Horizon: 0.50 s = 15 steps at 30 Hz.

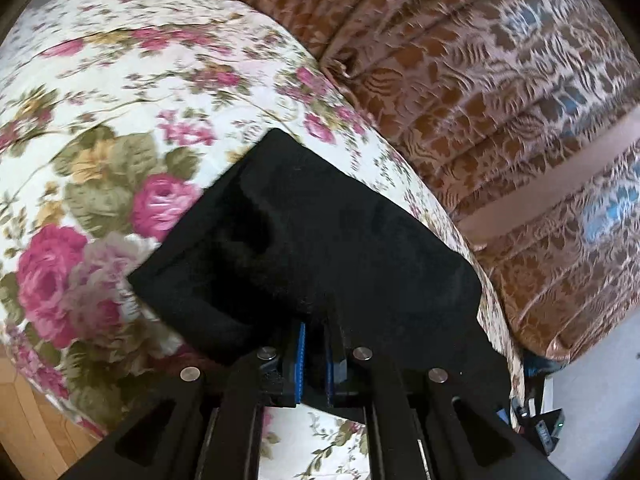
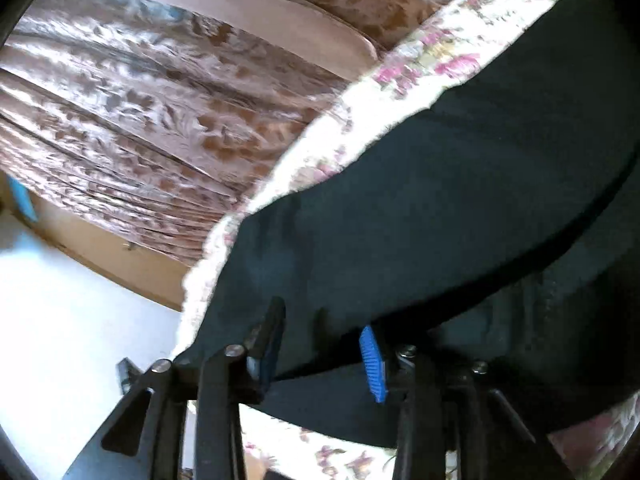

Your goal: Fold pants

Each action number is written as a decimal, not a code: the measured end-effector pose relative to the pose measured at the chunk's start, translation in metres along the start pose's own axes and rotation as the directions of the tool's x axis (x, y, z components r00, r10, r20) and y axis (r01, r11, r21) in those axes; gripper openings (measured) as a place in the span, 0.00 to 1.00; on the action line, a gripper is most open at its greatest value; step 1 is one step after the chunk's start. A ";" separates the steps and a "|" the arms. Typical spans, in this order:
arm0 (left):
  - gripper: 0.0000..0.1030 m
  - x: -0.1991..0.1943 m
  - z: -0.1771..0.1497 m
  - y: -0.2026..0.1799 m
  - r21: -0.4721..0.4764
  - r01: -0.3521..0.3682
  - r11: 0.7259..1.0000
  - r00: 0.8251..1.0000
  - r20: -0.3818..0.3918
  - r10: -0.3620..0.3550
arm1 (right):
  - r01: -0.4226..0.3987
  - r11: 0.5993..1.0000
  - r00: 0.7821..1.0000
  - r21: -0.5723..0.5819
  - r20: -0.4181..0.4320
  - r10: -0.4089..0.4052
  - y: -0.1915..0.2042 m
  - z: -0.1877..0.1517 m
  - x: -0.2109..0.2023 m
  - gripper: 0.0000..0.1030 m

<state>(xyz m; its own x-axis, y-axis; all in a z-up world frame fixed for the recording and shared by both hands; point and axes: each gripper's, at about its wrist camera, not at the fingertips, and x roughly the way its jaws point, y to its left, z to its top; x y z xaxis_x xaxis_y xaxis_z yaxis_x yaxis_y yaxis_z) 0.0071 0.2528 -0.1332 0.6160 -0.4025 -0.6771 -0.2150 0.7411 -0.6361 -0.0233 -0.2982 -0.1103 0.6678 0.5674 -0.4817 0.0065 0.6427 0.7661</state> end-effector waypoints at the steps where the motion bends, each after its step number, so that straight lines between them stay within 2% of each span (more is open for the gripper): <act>1: 0.06 0.002 0.000 -0.002 0.004 0.000 1.000 1.000 -0.005 0.000 | -0.018 1.000 1.000 -0.002 0.018 0.018 0.002 0.000 -0.004 0.39; 5: 0.06 0.012 0.002 -0.012 0.026 -0.001 1.000 1.000 -0.019 0.002 | -0.028 0.998 1.000 0.051 -0.002 0.028 0.003 0.004 -0.006 0.39; 9: 0.06 0.014 0.001 -0.015 0.049 -0.003 0.999 1.000 -0.025 0.005 | -0.174 0.970 0.985 0.173 0.011 0.174 -0.008 0.008 -0.007 0.42; 12: 0.06 0.012 0.000 -0.016 0.062 -0.011 0.998 1.000 -0.023 0.012 | -0.275 0.940 0.960 0.204 0.004 0.280 -0.008 0.010 -0.009 0.42; 14: 0.06 0.011 0.000 -0.015 0.060 -0.010 0.998 1.000 -0.019 0.011 | -0.285 0.935 0.956 0.209 -0.009 0.294 -0.005 0.010 -0.009 0.42; 15: 0.06 0.010 0.000 -0.013 0.054 -0.011 0.998 1.000 -0.016 0.012 | -0.265 0.947 0.963 0.182 -0.007 0.271 -0.001 0.010 -0.011 0.42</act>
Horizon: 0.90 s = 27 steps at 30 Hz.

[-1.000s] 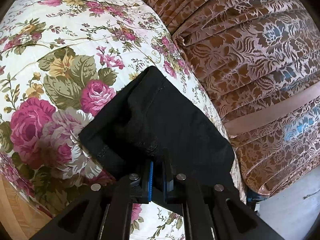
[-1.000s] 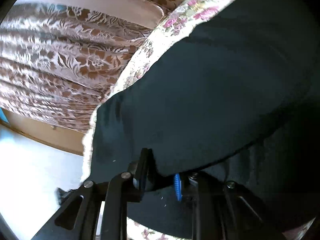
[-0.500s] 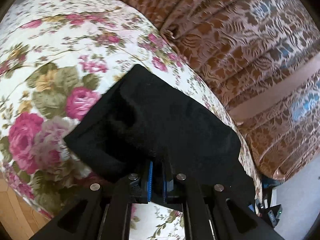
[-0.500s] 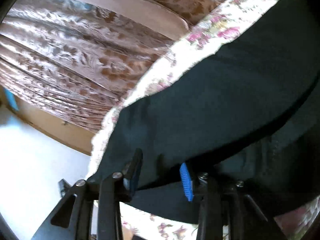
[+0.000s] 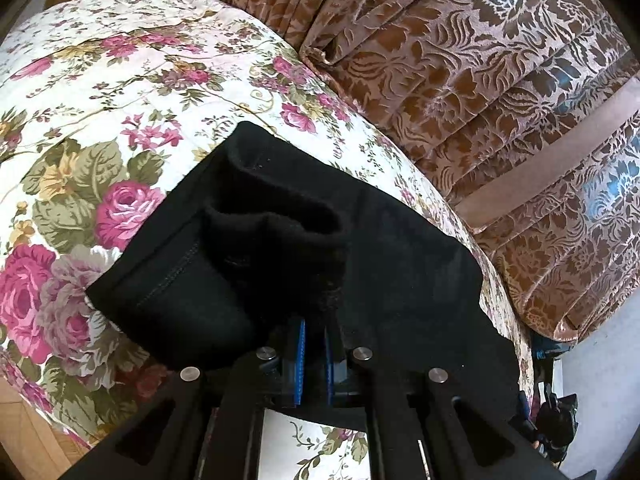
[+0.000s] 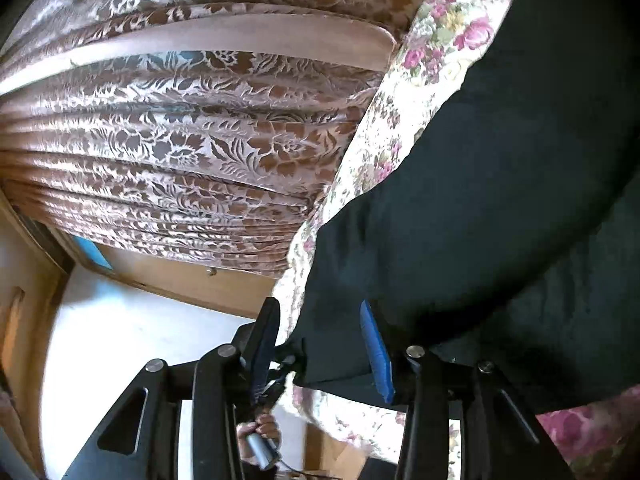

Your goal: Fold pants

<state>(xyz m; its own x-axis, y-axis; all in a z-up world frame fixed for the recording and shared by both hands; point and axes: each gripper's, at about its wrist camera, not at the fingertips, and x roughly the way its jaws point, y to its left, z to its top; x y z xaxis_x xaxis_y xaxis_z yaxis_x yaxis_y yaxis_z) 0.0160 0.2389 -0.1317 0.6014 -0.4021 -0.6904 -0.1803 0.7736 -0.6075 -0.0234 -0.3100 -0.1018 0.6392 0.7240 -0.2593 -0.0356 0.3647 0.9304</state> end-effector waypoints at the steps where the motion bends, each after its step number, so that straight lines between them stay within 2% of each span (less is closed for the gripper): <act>1: 0.06 -0.001 0.000 0.001 -0.003 0.005 1.000 1.000 0.003 -0.005 | 0.007 1.000 1.000 -0.021 0.002 -0.007 0.003 -0.001 0.000 0.42; 4: 0.06 -0.003 -0.001 0.008 -0.026 0.011 1.000 1.000 0.005 -0.011 | 0.099 0.989 0.995 -0.106 0.004 -0.099 0.012 -0.005 -0.003 0.42; 5: 0.06 -0.005 -0.001 0.010 -0.029 0.016 0.999 1.000 0.010 -0.016 | 0.143 0.983 0.989 -0.119 -0.016 -0.146 0.014 -0.007 -0.002 0.42; 6: 0.06 -0.007 -0.002 0.011 -0.027 0.016 1.000 1.000 0.020 -0.016 | 0.148 0.982 0.988 -0.116 -0.034 -0.153 0.012 -0.007 -0.001 0.42; 8: 0.06 -0.012 -0.004 0.012 -0.018 0.013 1.000 0.999 0.030 -0.013 | 0.169 0.981 0.982 -0.100 -0.066 -0.176 0.007 -0.009 -0.004 0.42; 11: 0.06 -0.012 -0.006 0.017 -0.019 0.008 1.000 1.000 0.028 -0.008 | 0.218 0.974 0.973 -0.063 -0.061 -0.222 -0.007 -0.013 -0.017 0.42; 14: 0.06 -0.009 -0.007 0.027 -0.068 0.027 0.997 0.999 0.021 -0.025 | 0.315 0.949 0.948 -0.021 -0.037 -0.316 -0.024 -0.009 -0.025 0.42; 17: 0.14 -0.009 -0.008 0.031 -0.112 0.048 0.993 0.999 0.012 -0.047 | 0.312 0.949 0.950 0.050 -0.004 -0.312 -0.042 0.002 -0.024 0.41; 18: 0.18 -0.009 -0.008 0.033 -0.121 0.048 0.992 0.999 0.011 -0.047 | 0.305 0.949 0.952 0.075 0.004 -0.306 -0.047 0.006 -0.021 0.39; 19: 0.18 -0.008 -0.009 0.034 -0.127 0.041 0.991 0.999 0.010 -0.040 | 0.300 0.951 0.953 0.080 0.015 -0.302 -0.050 0.010 -0.017 0.31; 21: 0.18 -0.008 -0.008 0.036 -0.135 0.033 0.990 0.999 0.012 -0.031 | 0.340 0.935 0.939 0.101 0.015 -0.343 -0.054 0.018 -0.007 0.26; 23: 0.18 -0.010 -0.008 0.036 -0.130 0.027 0.991 0.999 0.023 -0.025 | 0.352 0.934 0.935 0.058 0.022 -0.353 -0.050 0.022 0.000 0.23; 25: 0.16 -0.013 -0.008 0.036 -0.119 0.025 0.993 0.999 0.031 -0.021 | 0.386 0.923 0.922 -0.001 0.046 -0.385 -0.038 0.025 0.003 0.23; 27: 0.16 -0.017 -0.008 0.034 -0.100 0.023 0.995 0.999 0.039 -0.020 | 0.417 0.907 0.908 -0.063 0.077 -0.412 -0.023 0.024 -0.001 0.18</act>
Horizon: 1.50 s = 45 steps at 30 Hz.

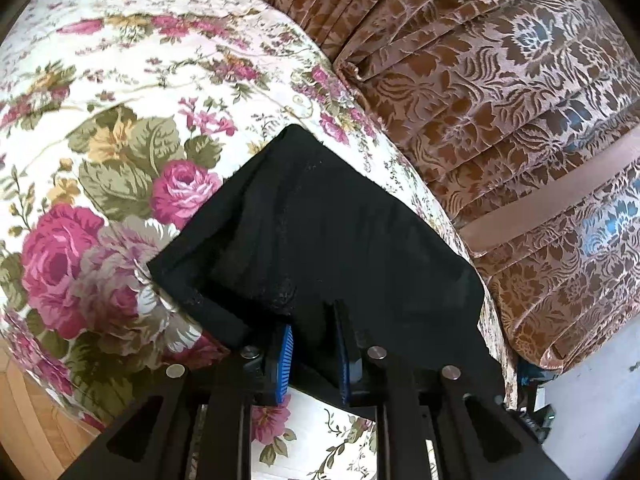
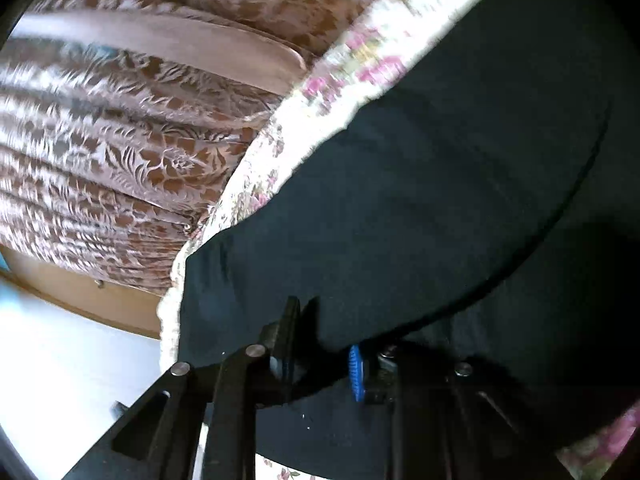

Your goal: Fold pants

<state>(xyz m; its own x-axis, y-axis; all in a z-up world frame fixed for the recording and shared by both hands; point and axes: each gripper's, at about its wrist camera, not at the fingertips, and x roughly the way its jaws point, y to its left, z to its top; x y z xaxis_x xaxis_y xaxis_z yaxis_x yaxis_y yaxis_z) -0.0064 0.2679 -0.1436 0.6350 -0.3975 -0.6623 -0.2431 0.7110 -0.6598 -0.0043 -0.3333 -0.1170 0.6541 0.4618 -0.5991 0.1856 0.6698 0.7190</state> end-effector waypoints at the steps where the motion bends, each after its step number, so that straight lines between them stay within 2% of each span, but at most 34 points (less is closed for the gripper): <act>1: 0.16 -0.002 0.000 0.000 0.004 0.002 1.000 1.000 0.001 -0.002 | 0.006 0.999 1.000 -0.035 0.012 -0.006 0.008 0.000 -0.004 0.18; 3: 0.16 -0.006 0.000 0.000 0.001 0.012 1.000 1.000 0.000 -0.012 | 0.023 0.995 0.999 -0.098 0.044 -0.019 0.023 -0.001 -0.019 0.15; 6: 0.20 -0.012 0.001 0.010 -0.049 0.040 0.998 0.999 0.011 -0.040 | 0.003 0.990 0.998 -0.143 0.064 0.006 0.037 -0.004 -0.040 0.14; 8: 0.23 -0.012 0.003 0.018 -0.100 0.073 0.992 0.997 0.017 -0.072 | -0.013 0.987 0.997 -0.163 0.074 0.025 0.041 -0.008 -0.055 0.14; 11: 0.24 -0.008 0.005 0.027 -0.162 0.094 0.982 0.996 0.015 -0.093 | 0.016 0.987 0.998 -0.161 0.059 -0.007 0.033 -0.016 -0.062 0.14; 14: 0.24 -0.007 0.006 0.021 -0.139 0.094 0.986 0.996 0.013 -0.093 | -0.013 0.996 0.999 -0.089 -0.033 0.010 0.013 -0.023 -0.050 0.16; 16: 0.24 -0.003 0.008 0.015 -0.115 0.068 0.991 0.998 0.006 -0.068 | 0.000 0.998 0.998 -0.058 -0.062 -0.003 0.006 -0.028 -0.043 0.35; 23: 0.24 0.010 0.011 0.001 -0.071 0.040 0.997 0.999 -0.028 -0.042 | 0.002 1.000 0.998 0.024 -0.071 0.000 -0.004 -0.024 -0.028 0.35; 25: 0.24 0.010 0.011 -0.002 -0.058 0.035 0.998 0.999 -0.030 -0.037 | -0.027 0.998 0.996 0.062 -0.081 0.032 -0.008 -0.023 -0.025 0.35; 26: 0.24 0.010 0.011 -0.002 -0.054 0.034 0.998 0.999 -0.030 -0.035 | -0.075 0.992 0.993 0.102 -0.083 0.083 -0.013 -0.023 -0.026 0.35; 27: 0.24 0.011 0.011 -0.002 -0.052 0.031 0.998 0.999 -0.033 -0.033 | -0.089 0.988 0.993 0.129 -0.066 0.098 -0.017 -0.021 -0.029 0.35; 29: 0.24 0.013 0.011 -0.001 -0.055 0.029 0.998 0.999 -0.041 -0.031 | -0.065 0.993 0.997 0.103 -0.039 0.070 -0.016 -0.020 -0.036 0.35; 30: 0.24 0.014 0.010 -0.001 -0.055 0.025 0.998 0.999 -0.045 -0.027 | -0.082 0.993 0.995 0.084 -0.052 0.087 -0.014 -0.021 -0.037 0.30; 32: 0.23 0.016 0.009 -0.002 -0.055 0.020 0.998 0.999 -0.048 -0.023 | -0.122 0.992 0.992 0.034 -0.013 0.123 -0.006 -0.022 -0.047 0.25; 33: 0.23 0.016 0.009 -0.003 -0.053 0.021 0.998 0.998 -0.050 -0.023 | -0.159 0.987 0.987 0.002 -0.003 0.159 0.000 -0.022 -0.052 0.25; 35: 0.23 0.017 0.009 -0.005 -0.042 0.015 0.999 0.999 -0.052 -0.017 | -0.222 0.975 0.975 0.014 0.011 0.222 0.005 -0.020 -0.058 0.25; 36: 0.23 0.018 0.009 -0.007 -0.036 0.013 0.999 0.998 -0.053 -0.015 | -0.235 0.972 0.971 0.006 0.038 0.234 0.010 -0.019 -0.063 0.30; 37: 0.23 0.018 0.008 -0.007 -0.031 0.010 0.999 0.998 -0.055 -0.012 | -0.223 0.975 0.972 -0.014 0.077 0.224 0.016 -0.018 -0.070 0.41; 38: 0.23 0.019 0.008 -0.007 -0.031 0.009 0.999 0.998 -0.057 -0.011 | -0.204 0.979 0.973 -0.027 0.102 0.206 0.023 -0.017 -0.076 0.44; 42: 0.23 0.023 0.007 -0.008 -0.028 0.008 1.000 0.998 -0.069 -0.009 | -0.261 0.958 0.942 -0.115 0.187 0.279 0.045 -0.016 -0.101 0.44; 45: 0.23 0.025 0.007 -0.011 -0.022 0.010 1.000 0.997 -0.071 -0.011 | -0.308 0.947 0.930 -0.091 0.181 0.320 0.054 -0.009 -0.109 0.44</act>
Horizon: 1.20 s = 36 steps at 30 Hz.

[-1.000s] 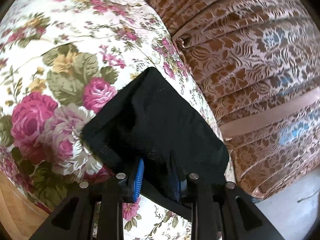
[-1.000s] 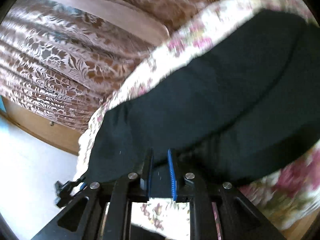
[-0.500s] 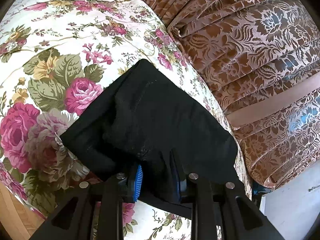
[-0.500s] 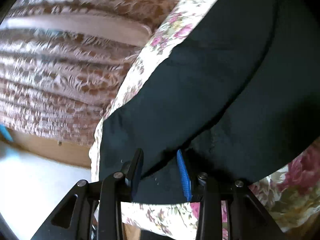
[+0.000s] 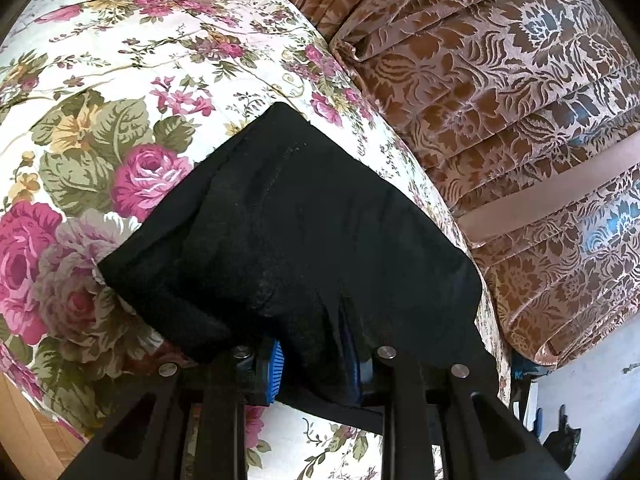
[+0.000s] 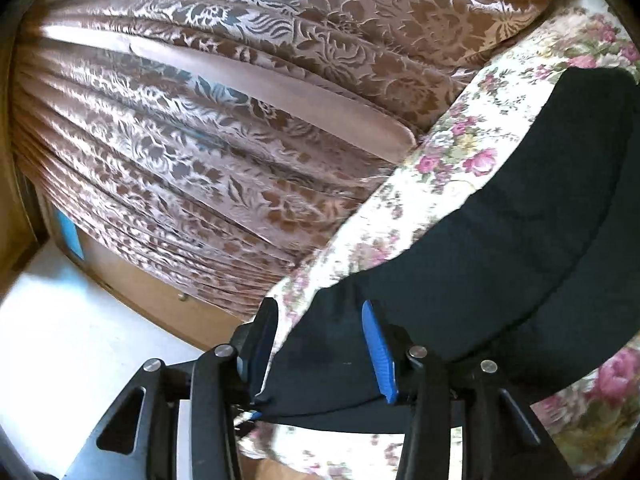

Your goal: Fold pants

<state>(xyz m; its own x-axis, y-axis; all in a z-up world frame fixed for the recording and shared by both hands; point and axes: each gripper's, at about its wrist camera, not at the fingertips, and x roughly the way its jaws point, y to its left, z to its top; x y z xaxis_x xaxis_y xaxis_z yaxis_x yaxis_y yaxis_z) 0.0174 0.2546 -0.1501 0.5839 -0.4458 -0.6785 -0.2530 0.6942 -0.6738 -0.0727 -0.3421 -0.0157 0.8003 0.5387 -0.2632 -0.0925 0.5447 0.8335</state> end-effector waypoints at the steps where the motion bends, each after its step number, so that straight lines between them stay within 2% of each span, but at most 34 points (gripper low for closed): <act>1: 0.23 0.000 0.000 -0.001 0.003 -0.002 1.000 1.000 0.000 0.002 | -0.012 1.000 1.000 0.006 -0.003 0.012 0.004 0.002 0.001 0.44; 3: 0.23 0.000 0.001 -0.003 0.010 -0.005 1.000 1.000 0.001 0.005 | -0.029 1.000 1.000 -0.006 -0.011 0.029 0.012 0.006 0.001 0.44; 4: 0.23 0.000 0.001 -0.002 0.013 -0.005 1.000 1.000 0.001 0.005 | -0.041 0.999 0.999 -0.022 -0.026 0.041 0.016 0.006 0.001 0.37; 6: 0.23 0.000 0.001 -0.003 0.016 -0.008 1.000 1.000 0.001 0.008 | -0.064 0.996 0.996 -0.063 -0.060 0.061 0.024 0.006 0.001 0.33; 9: 0.23 0.000 0.002 -0.003 0.026 -0.014 1.000 1.000 0.004 0.014 | -0.049 0.988 0.996 -0.146 -0.079 0.037 0.034 0.001 0.000 0.28; 11: 0.23 0.000 0.001 -0.005 0.040 -0.023 0.999 1.000 0.008 0.022 | 0.006 0.978 0.997 -0.208 -0.075 -0.022 0.039 -0.001 0.005 0.28; 12: 0.23 -0.001 0.001 -0.006 0.049 -0.027 0.998 1.000 0.011 0.026 | 0.122 0.953 0.989 -0.278 -0.045 -0.140 0.046 -0.003 0.009 0.33; 13: 0.23 0.000 0.001 -0.006 0.054 -0.030 0.998 0.999 0.012 0.030 | 0.249 0.903 0.963 -0.349 -0.006 -0.268 0.052 -0.006 0.014 0.44; 14: 0.23 0.000 0.001 -0.007 0.057 -0.034 0.998 0.999 0.012 0.034 | 0.334 0.850 0.935 -0.407 0.029 -0.354 0.057 -0.009 0.019 0.46; 15: 0.23 0.001 0.001 -0.007 0.058 -0.035 0.998 0.999 0.013 0.034 | 0.440 0.738 0.882 -0.511 0.090 -0.463 0.066 -0.016 0.028 0.46; 16: 0.23 0.001 0.001 -0.008 0.058 -0.034 0.998 0.999 0.014 0.033 | 0.486 0.657 0.847 -0.576 0.126 -0.516 0.069 -0.021 0.035 0.46; 17: 0.23 0.001 0.001 -0.007 0.059 -0.034 0.998 0.999 0.013 0.033 | 0.523 0.609 0.817 -0.596 0.148 -0.557 0.068 -0.024 0.041 0.44; 19: 0.23 0.001 0.001 -0.007 0.058 -0.033 0.998 0.999 0.014 0.033 | 0.536 0.605 0.801 -0.589 0.129 -0.585 0.062 -0.023 0.048 0.37; 21: 0.23 0.001 0.000 -0.007 0.061 -0.036 0.998 0.999 0.018 0.035 | 0.575 0.581 0.765 -0.575 0.128 -0.631 0.059 -0.022 0.055 0.34; 22: 0.23 0.000 0.000 -0.007 0.061 -0.037 0.997 0.999 0.018 0.036 | 0.588 0.569 0.754 -0.575 0.136 -0.642 0.059 -0.022 0.057 0.31; 24: 0.23 0.000 0.000 -0.007 0.068 -0.040 0.997 0.999 0.021 0.038 | 0.617 0.526 0.728 -0.585 0.171 -0.664 0.061 -0.023 0.061 0.31; 26: 0.23 -0.001 0.001 -0.007 0.072 -0.047 0.996 0.999 0.021 0.045 | 0.623 0.485 0.721 -0.614 0.209 -0.661 0.067 -0.029 0.062 0.31; 28: 0.23 -0.002 0.000 -0.009 0.080 -0.053 0.995 0.998 0.026 0.051 | 0.659 0.430 0.685 -0.617 0.258 -0.681 0.072 -0.029 0.067 0.31; 29: 0.23 -0.002 -0.001 -0.010 0.086 -0.062 0.994 0.998 0.028 0.060 | 0.687 0.382 0.648 -0.619 0.282 -0.708 0.071 -0.031 0.072 0.31; 30: 0.23 -0.002 -0.002 -0.011 0.089 -0.068 0.994 0.997 0.029 0.066 | 0.700 0.357 0.628 -0.618 0.295 -0.720 0.071 -0.031 0.075 0.31; 32: 0.23 -0.003 -0.002 -0.013 0.100 -0.079 0.992 0.997 0.032 0.076 | 0.718 0.327 0.603 -0.615 0.314 -0.733 0.069 -0.030 0.080 0.31; 34: 0.23 -0.005 -0.002 -0.014 0.107 -0.083 0.991 0.996 0.038 0.079 | 0.733 0.333 0.594 -0.593 0.320 -0.738 0.068 -0.029 0.079 0.31; 36: 0.23 -0.007 -0.003 -0.015 0.118 -0.079 0.990 0.996 0.043 0.075 | 0.733 0.364 0.605 -0.575 0.306 -0.735 0.066 -0.026 0.077 0.31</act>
<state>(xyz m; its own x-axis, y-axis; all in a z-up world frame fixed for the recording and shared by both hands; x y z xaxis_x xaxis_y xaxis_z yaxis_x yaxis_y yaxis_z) 0.0148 0.2452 -0.1360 0.5959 -0.3682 -0.7137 -0.2056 0.7891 -0.5788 -0.0321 -0.2481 0.0061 0.7336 -0.2713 -0.6231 0.2125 0.9624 -0.1689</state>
